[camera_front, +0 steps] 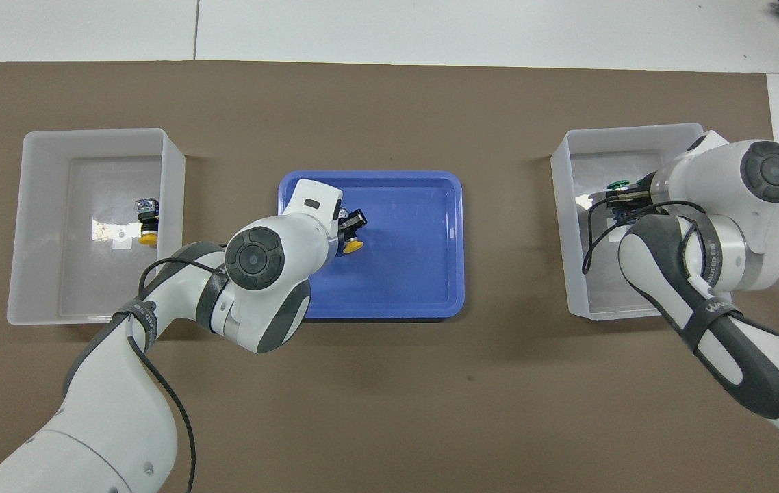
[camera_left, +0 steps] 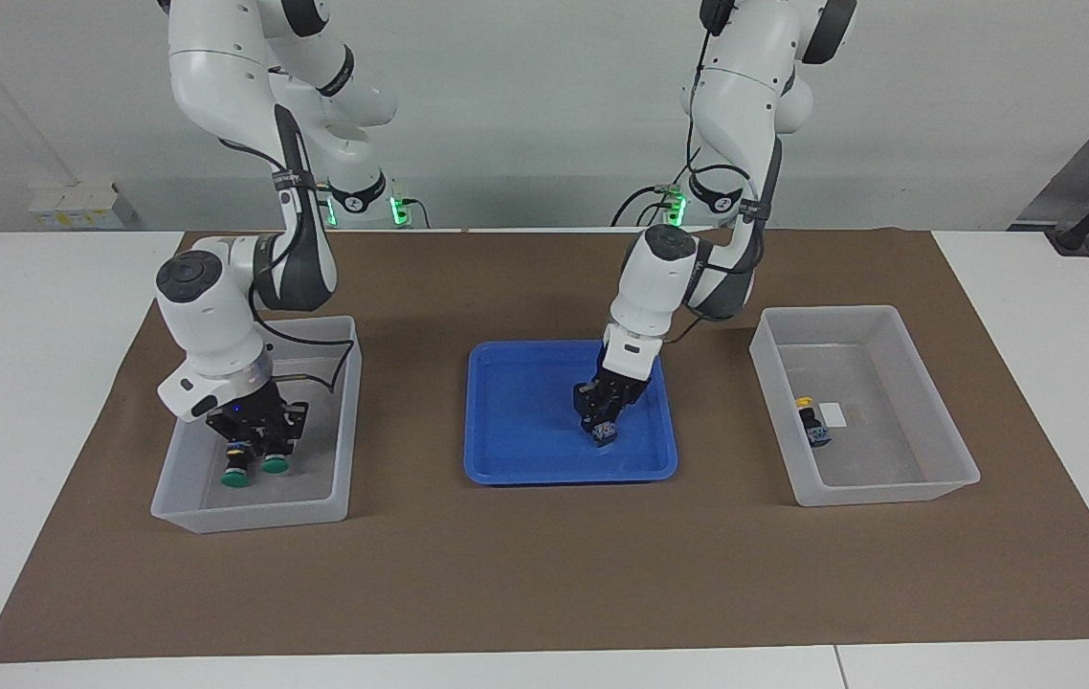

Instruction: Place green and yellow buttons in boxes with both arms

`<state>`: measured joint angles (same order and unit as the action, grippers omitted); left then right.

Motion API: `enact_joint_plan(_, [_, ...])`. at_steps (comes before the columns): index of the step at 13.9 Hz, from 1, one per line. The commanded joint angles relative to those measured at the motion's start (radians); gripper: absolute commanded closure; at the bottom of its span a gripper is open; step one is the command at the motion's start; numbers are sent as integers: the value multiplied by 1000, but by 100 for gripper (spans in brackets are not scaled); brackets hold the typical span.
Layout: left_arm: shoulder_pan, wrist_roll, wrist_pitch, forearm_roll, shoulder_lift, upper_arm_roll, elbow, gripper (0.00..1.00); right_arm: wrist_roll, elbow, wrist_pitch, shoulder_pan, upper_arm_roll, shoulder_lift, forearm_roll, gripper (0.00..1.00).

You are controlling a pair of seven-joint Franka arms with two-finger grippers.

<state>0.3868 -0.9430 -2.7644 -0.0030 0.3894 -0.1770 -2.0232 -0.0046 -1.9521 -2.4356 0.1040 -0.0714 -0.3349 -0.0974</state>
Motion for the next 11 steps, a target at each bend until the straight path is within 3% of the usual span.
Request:
enact_joint_plan(1, [20,-8,79,15,19,19,49,100,-31,-21,-2,25,-10,19,21,45])
enact_joint_plan(3, [17,-8,217,34,6,21,110,100,-25,-16,1,32,-10,27,21,13])
enact_joint_plan(4, [9,-7,286,35,-13,21,125,100,-23,-11,1,32,-10,37,21,3])
enact_joint_plan(7, [-34,10,446,37,-134,37,138,100,-3,11,44,31,-11,94,24,0])
enact_joint_plan(11, [-146,171,638,37,-207,37,207,100,176,119,303,-16,-16,187,24,0])
